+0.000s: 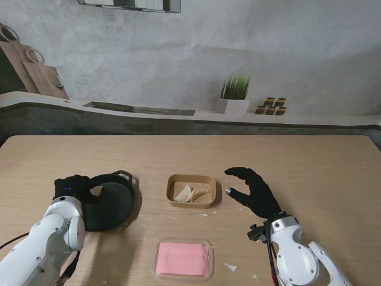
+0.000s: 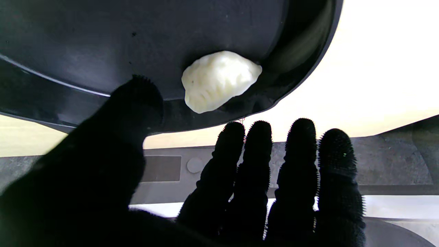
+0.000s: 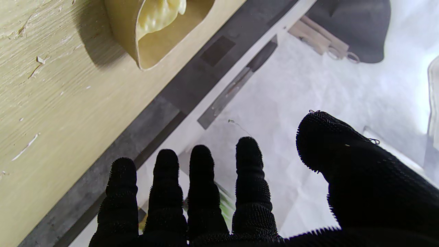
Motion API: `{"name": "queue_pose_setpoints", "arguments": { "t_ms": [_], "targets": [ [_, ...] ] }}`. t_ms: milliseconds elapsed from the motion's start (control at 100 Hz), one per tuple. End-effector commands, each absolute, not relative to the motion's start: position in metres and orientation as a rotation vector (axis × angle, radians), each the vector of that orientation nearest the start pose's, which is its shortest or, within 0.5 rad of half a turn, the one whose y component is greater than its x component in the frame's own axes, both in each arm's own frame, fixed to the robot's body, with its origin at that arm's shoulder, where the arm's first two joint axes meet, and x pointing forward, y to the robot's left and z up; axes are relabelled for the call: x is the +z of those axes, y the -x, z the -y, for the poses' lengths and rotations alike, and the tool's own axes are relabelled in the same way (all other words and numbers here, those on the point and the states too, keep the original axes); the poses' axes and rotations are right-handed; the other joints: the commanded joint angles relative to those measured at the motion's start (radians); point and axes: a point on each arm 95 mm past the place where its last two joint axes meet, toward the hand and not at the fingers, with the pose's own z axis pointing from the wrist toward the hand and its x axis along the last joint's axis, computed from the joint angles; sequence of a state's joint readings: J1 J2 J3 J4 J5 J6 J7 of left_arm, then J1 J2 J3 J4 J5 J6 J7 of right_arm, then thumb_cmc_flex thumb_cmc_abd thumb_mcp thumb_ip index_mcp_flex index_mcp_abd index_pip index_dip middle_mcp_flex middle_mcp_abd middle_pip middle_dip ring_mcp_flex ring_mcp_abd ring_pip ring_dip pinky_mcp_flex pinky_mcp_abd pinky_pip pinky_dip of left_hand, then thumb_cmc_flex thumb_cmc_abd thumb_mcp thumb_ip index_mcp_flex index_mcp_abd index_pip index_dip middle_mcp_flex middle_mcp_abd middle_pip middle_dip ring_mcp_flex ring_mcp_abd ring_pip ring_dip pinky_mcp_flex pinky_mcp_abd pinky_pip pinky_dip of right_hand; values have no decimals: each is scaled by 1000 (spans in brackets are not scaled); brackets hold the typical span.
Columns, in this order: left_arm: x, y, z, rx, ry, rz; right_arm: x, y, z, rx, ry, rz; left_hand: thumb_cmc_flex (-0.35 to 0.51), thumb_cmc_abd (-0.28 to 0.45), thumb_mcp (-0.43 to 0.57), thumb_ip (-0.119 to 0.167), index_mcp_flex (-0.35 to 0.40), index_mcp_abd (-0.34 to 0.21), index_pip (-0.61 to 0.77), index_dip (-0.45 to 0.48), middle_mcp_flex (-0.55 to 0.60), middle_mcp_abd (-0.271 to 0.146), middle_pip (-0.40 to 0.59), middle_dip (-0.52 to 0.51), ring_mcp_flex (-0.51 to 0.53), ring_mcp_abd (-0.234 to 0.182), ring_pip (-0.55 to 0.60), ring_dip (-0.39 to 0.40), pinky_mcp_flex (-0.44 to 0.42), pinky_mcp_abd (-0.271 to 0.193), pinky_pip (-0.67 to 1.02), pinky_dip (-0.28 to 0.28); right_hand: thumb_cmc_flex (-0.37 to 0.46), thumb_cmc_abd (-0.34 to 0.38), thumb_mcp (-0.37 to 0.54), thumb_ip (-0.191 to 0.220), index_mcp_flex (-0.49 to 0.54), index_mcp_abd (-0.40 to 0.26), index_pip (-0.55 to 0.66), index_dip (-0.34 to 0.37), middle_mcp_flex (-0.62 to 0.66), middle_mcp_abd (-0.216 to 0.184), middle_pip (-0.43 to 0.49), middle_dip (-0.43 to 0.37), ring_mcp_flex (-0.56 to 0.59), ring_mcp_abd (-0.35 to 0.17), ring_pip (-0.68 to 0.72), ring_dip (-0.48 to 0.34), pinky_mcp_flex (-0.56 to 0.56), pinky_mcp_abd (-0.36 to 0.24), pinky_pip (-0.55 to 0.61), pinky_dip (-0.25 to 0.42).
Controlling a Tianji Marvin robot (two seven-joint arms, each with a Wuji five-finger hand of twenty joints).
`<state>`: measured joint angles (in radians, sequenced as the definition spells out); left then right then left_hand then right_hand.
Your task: Load dumplings into a food container
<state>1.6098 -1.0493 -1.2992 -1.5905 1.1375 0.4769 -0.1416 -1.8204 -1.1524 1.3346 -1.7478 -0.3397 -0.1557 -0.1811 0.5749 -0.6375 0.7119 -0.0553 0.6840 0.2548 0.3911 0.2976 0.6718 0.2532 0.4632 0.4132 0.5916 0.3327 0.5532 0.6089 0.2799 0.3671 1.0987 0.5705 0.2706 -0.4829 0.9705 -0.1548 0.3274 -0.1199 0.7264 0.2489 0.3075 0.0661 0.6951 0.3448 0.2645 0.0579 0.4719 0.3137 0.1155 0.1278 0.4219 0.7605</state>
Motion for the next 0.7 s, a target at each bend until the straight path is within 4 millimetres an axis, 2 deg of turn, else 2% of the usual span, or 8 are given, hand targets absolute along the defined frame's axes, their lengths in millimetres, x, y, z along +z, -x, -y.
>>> {"name": "queue_pose_setpoints", "arguments": {
  "t_ms": [0, 310, 470, 690],
  "targets": [
    [-342, -398, -92, -827, 1443, -1265, -328, -338, 3, -2456, 2154, 1047, 9, 7, -1, 28, 11, 32, -8, -8, -22, 37, -6, -11, -30, 30, -8, -17, -4, 21, -4, -8, -19, 20, -2, 35, 8, -5, 2, 6, 4, 1, 21, 7, 10, 0, 8, 9, 3, 3, 15, 11],
    [-349, -406, -84, -823, 1477, -1260, -328, -338, 3, -2455, 2163, 1041, 7, 3, 10, 25, 11, 30, 1, -6, -19, 36, -3, -14, -27, 27, -4, -19, 0, 8, 10, -2, -18, 21, -1, 36, 8, -4, 3, 6, 3, 1, 22, 8, 11, -2, 10, 10, 4, 2, 15, 12],
    [-350, -411, -81, -806, 1470, -1276, -329, -338, 3, -2451, 2165, 1044, 8, -1, 18, 24, 0, 33, -11, -15, -35, 37, -20, -31, -44, 25, -45, -60, 1, -9, 4, -5, -18, 21, -1, 36, 8, -3, 4, 7, 2, 1, 22, 8, 11, -2, 10, 10, 3, 2, 15, 12],
    [-355, -414, -76, -774, 1481, -1296, -328, -338, 5, -2456, 2164, 1041, 6, -1, 19, 24, 1, 36, -12, -17, -35, 43, -20, -37, -41, 33, -47, -77, 5, -5, 5, -6, -18, 20, 0, 36, 9, -2, 4, 7, 4, 2, 23, 8, 12, 1, 11, 10, 5, 4, 16, 12]
  ]
}}
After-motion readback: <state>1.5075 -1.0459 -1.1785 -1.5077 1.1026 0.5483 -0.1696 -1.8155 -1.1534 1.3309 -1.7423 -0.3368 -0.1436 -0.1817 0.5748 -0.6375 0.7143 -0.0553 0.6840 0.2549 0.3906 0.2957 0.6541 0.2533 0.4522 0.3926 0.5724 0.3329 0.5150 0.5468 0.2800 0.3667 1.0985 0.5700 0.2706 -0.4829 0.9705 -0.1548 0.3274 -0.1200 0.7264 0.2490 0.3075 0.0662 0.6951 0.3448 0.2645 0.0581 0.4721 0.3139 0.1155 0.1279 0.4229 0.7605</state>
